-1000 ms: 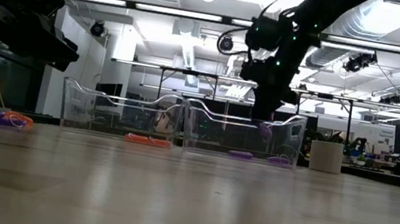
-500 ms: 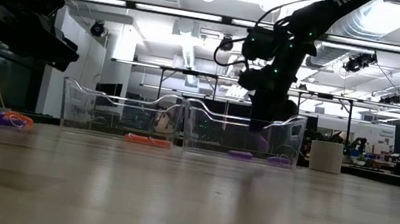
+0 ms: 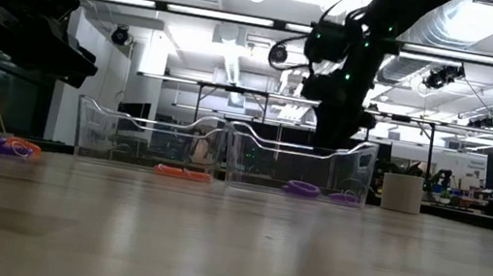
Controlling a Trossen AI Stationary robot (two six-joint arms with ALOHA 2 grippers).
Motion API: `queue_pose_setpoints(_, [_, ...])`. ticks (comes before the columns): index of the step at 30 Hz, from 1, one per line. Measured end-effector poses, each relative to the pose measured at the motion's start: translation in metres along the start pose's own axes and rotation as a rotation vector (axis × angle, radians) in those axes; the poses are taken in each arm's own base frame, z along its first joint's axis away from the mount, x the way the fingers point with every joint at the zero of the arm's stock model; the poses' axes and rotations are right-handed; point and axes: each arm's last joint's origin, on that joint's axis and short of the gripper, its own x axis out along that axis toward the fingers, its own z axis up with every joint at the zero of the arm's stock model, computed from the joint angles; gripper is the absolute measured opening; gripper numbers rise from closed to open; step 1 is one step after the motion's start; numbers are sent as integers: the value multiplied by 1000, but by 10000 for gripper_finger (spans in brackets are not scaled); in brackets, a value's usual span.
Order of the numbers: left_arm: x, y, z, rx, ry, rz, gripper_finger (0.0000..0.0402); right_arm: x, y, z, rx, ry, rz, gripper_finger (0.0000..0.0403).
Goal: Sort spring keychains
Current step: Put the orange spring keychain into the left transparent bin
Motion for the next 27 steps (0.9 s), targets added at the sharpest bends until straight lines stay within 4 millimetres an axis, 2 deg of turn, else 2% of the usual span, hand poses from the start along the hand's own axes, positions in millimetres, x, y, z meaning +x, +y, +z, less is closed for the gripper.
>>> queue_pose_setpoints(6, [0, 0, 0, 0, 0, 1, 1, -37, 5, -10, 12, -43, -36, 151])
queue_pose_setpoints(10, [0, 0, 0, 0, 0, 0, 1, -60, 13, -23, 31, -37, -46, 151])
queue_pose_setpoints(20, [0, 0, 0, 0, 0, 0, 1, -107, 45, -77, 56, 86, -69, 151])
queue_pose_setpoints(27, [0, 0, 0, 0, 0, 1, 1, -127, 60, -114, 141, 202, -150, 151])
